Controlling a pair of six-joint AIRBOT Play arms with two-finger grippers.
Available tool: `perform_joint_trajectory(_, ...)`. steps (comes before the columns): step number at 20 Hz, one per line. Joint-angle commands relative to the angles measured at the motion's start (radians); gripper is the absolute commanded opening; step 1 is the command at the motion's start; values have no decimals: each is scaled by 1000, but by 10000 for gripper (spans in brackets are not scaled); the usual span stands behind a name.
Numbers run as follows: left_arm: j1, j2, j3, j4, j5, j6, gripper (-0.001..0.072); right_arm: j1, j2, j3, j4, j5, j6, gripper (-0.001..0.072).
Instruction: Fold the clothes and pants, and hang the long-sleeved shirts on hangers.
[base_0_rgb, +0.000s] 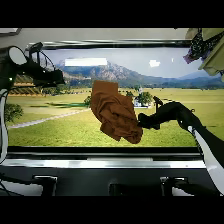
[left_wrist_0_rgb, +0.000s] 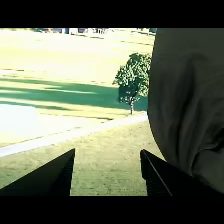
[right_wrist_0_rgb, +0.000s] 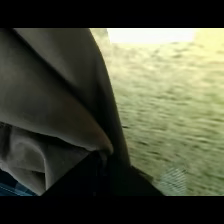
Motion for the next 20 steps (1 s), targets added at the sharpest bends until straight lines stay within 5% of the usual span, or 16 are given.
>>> perform_joint_trajectory(1, 13, -109, 0, -188, 79, 114, 536, 10, 61, -2, 3, 8, 0, 35)
perform_joint_trajectory(6, 3, -294, 0, -447, 156, 221, 531, 10, 190, -2, -1, -81, 9, 35)
perform_joint_trajectory(20, -52, -438, 0, -505, 161, 299, 524, 10, 238, -2, -1, -117, 31, 35)
